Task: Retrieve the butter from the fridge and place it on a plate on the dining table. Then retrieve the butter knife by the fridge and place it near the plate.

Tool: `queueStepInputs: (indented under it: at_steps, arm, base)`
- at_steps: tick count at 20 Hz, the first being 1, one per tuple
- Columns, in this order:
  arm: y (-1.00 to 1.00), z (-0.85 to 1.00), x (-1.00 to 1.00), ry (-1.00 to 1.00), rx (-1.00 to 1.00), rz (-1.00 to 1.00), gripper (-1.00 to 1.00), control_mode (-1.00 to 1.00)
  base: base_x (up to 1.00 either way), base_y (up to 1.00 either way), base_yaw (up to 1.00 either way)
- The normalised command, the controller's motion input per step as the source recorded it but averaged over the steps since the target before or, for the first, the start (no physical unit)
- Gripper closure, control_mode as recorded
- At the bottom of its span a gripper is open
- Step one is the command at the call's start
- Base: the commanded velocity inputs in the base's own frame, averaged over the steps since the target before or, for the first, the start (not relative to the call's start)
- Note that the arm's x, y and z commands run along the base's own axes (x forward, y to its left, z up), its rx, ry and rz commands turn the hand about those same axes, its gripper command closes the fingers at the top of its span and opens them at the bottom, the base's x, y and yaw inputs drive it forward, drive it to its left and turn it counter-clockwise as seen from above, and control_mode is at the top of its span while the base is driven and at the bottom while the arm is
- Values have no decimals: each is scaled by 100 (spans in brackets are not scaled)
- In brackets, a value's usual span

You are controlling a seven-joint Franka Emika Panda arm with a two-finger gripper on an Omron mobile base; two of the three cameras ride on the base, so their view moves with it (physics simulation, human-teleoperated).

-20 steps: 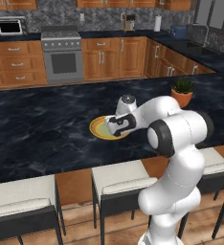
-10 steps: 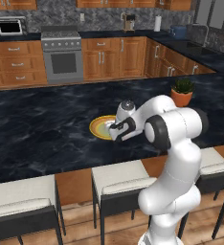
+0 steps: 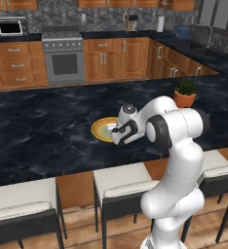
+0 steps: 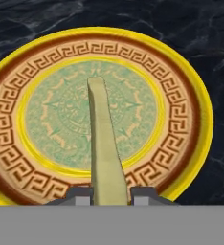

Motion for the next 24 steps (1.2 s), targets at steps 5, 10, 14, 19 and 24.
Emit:
queueStepInputs:
  at_steps: [5,10,14,19,24]
  arm:
    - [0,0,17,0,0,0,100,-100]
    - [0,0,21,0,0,0,100,-100]
    - [2,-1,13,0,0,0,100,-100]
    - [5,-2,0,0,0,0,100,-100]
    - [6,0,0,0,0,0,100,-100]
  base:
    - [0,0,0]
    - [0,0,0]
    - [0,0,0]
    - [0,0,0]
    - [0,0,0]
